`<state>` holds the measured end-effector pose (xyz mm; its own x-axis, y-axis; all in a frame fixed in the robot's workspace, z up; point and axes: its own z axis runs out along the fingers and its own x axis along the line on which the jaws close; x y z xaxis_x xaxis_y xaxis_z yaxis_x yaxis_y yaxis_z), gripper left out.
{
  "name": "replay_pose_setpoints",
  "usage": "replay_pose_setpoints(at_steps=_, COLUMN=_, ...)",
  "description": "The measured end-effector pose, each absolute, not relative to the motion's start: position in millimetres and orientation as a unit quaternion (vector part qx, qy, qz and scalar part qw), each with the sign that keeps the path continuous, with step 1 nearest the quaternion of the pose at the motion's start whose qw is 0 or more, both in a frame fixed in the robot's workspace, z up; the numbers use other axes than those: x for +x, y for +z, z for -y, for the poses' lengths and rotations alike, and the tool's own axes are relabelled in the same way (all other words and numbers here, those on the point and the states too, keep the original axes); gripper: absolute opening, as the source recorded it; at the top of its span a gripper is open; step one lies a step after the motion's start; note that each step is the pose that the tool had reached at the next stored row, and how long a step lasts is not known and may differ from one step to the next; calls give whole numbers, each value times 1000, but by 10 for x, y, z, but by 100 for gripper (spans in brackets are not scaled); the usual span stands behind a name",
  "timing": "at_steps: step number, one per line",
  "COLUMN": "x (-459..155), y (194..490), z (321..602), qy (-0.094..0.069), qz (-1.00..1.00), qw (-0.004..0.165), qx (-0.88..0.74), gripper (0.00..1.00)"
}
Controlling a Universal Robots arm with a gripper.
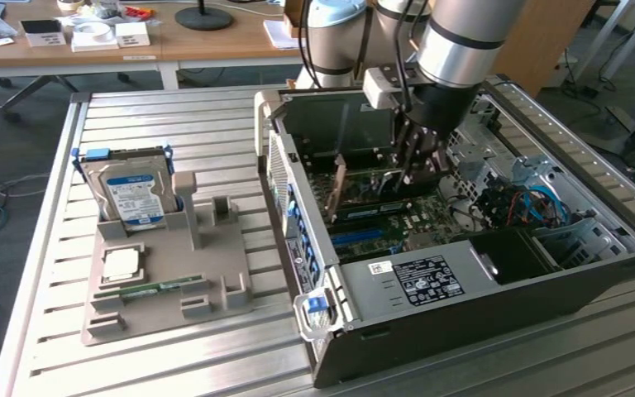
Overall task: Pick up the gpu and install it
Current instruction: 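Insert the gpu into the slot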
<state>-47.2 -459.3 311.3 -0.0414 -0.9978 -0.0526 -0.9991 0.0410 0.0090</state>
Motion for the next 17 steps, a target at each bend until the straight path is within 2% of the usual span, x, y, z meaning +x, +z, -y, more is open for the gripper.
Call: replay_pose_setpoints(at_steps=17, x=-531, y=3048, z=4651, qy=21, qz=-721, qw=16, qx=-693, gripper=27)
